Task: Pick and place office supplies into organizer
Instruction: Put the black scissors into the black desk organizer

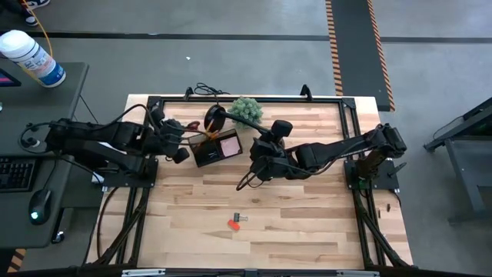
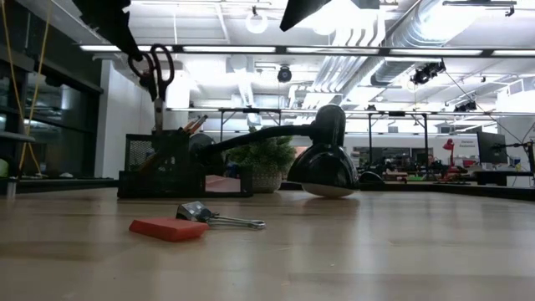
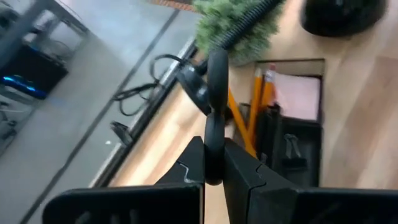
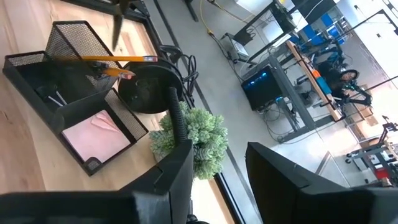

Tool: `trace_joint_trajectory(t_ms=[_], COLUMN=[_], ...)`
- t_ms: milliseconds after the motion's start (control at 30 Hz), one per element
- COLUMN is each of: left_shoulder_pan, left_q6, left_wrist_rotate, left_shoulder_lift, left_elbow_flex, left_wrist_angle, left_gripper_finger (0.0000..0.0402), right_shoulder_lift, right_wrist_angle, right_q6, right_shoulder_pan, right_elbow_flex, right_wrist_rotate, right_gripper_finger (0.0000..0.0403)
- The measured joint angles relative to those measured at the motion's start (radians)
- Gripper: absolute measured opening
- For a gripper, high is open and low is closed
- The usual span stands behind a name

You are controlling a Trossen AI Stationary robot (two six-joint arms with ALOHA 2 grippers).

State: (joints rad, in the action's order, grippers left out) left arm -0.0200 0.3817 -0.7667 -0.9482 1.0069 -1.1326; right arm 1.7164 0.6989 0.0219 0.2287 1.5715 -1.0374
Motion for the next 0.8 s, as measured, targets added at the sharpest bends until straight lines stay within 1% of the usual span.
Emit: trace_joint_trajectory(t_ms=[133,200,300,533,667,800], left_shoulder_pan=[0.0,0.0,0.0,0.0,0.0,0.0], left_q6=[-0.011,-0.02,-0.037,-0.063,-0.084,-0.077], left_wrist_rotate=[-0.042,-0.039,0.018,0.054,0.151,0.206], left_shoulder_lift=[0.011,0.022,0.028,0.031,0.031,0.03], left_elbow_flex=[0.0,0.001,0.023,0.133,0.183,0.19], left_wrist_angle=[0.005,0.004,-0.003,-0.062,-0.087,-0.111], left_gripper_finger=[0.0005,0.0005,0.0005,0.0005,0.0005,0.0005], right_shoulder_lift=[0.0,0.0,0.0,0.0,0.0,0.0], right_wrist_angle=[0.0,0.0,0.0,0.0,0.0,0.0], right_q6=[0.0,0.0,0.0,0.0,0.0,0.001], right_shoulder_pan=[0.0,0.0,0.0,0.0,0.0,0.0], right_elbow_flex=[0.0,0.0,0.0,0.0,0.0,0.0], right_wrist_rotate=[0.0,0.0,0.0,0.001,0.004,0.025], right_gripper_finger=[0.0138,0.0138,0.0138,0.0138,0.0138,0.0138])
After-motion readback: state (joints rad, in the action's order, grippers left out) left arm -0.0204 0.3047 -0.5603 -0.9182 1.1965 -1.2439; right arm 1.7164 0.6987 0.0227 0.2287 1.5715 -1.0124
